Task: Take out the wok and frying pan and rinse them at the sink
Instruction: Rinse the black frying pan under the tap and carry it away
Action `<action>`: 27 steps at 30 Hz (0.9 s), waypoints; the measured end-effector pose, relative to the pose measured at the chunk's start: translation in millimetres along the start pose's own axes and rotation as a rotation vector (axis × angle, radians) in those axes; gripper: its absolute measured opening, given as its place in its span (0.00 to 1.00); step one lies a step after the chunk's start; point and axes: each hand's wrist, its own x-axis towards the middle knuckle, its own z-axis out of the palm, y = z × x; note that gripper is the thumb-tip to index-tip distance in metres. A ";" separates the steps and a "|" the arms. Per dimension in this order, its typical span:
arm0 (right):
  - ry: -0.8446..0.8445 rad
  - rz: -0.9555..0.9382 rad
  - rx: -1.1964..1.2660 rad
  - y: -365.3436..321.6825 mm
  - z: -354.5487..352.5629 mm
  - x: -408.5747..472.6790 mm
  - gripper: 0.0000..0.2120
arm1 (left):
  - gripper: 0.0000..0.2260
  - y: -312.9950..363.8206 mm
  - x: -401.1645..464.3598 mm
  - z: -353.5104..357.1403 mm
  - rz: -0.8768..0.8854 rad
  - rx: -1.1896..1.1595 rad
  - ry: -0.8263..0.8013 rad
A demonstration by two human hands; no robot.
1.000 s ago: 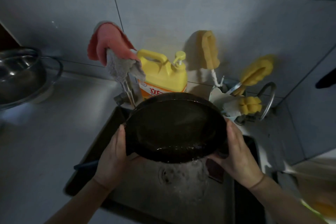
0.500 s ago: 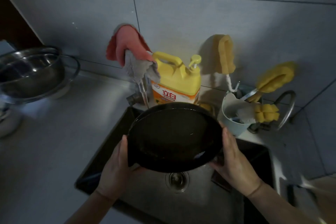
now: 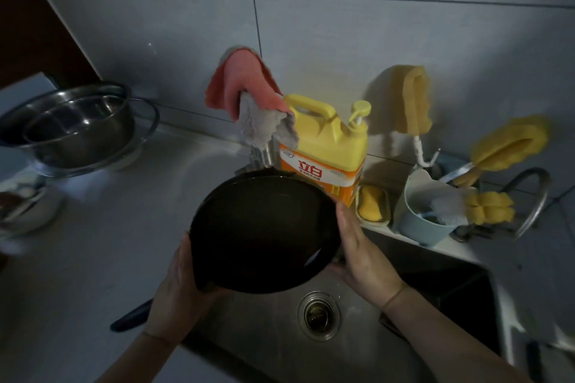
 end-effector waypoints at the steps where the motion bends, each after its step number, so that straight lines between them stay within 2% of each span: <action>1: -0.003 0.001 0.002 0.0 2.2 2.2 0.60 | 0.55 -2.0 -0.5 -1.5 0.008 0.021 0.004; 7: 0.010 0.006 -0.011 6.9 2.5 5.1 0.61 | 0.54 8.9 7.3 -3.1 0.049 -0.020 0.011; 11: 0.044 0.023 -0.034 14.7 -6.1 -3.9 0.62 | 0.51 13.8 13.3 6.7 0.129 0.001 0.021; 15: 0.092 0.042 -0.057 21.6 -16.0 -21.1 0.63 | 0.53 12.6 17.0 23.7 0.243 0.062 0.005; 21: 0.113 0.098 -0.092 32.8 -29.4 -41.5 0.63 | 0.48 33.3 23.1 37.8 0.284 0.094 0.000; 27: 0.085 0.080 -0.075 31.3 -28.4 -38.0 0.63 | 0.51 24.1 18.3 39.3 0.255 0.102 -0.046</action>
